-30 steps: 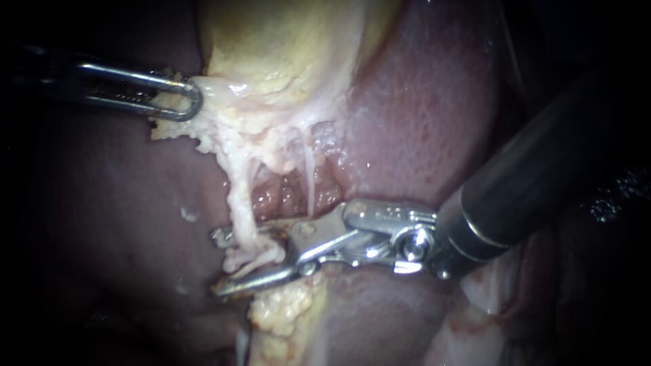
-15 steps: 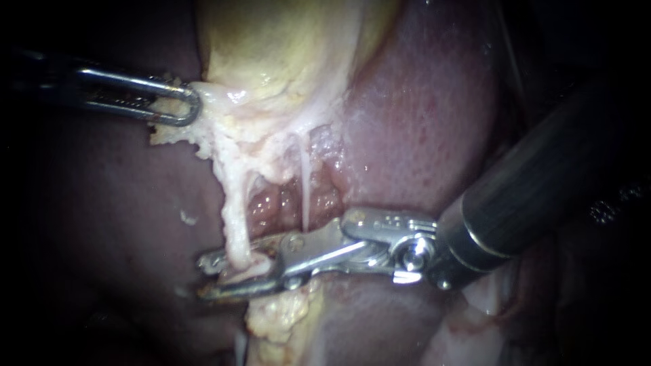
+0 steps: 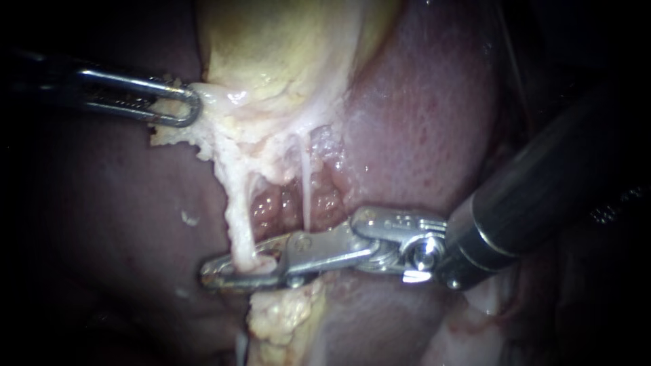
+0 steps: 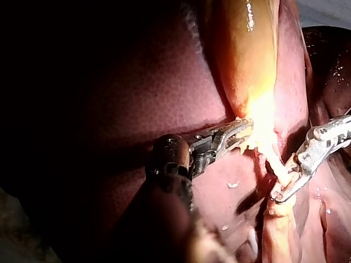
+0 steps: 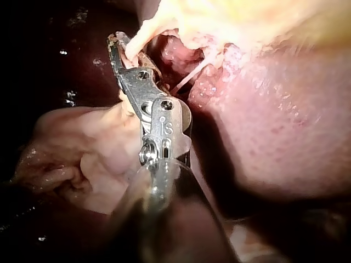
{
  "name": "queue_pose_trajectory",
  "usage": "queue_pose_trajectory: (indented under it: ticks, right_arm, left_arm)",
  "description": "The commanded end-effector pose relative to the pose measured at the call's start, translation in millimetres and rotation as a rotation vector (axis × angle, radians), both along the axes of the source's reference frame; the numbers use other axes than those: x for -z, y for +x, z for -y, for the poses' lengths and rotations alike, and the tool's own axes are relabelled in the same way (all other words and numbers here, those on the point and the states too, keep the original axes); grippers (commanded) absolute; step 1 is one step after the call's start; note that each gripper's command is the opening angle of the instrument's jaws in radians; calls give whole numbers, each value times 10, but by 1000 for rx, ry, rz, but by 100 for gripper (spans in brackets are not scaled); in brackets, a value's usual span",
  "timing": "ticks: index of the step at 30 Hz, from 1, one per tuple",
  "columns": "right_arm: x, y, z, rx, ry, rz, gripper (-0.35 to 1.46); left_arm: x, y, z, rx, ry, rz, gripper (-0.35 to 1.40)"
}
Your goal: Clipping second clip left tube
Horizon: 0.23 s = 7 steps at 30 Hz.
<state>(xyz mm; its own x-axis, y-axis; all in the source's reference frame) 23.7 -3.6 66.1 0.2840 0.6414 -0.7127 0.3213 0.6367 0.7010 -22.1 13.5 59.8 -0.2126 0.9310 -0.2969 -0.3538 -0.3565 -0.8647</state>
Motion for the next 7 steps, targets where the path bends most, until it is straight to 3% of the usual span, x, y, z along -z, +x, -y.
queue_pose_trajectory:
  ticks: [1,7]
  right_arm:
    - [-1,1,1,0,-1,0,-35]
    - [-4,1,0,0,-1,0,-35]
  left_arm:
    - [0,0,0,0,0,0,-35]
    - [0,0,0,-1,0,0,-35]
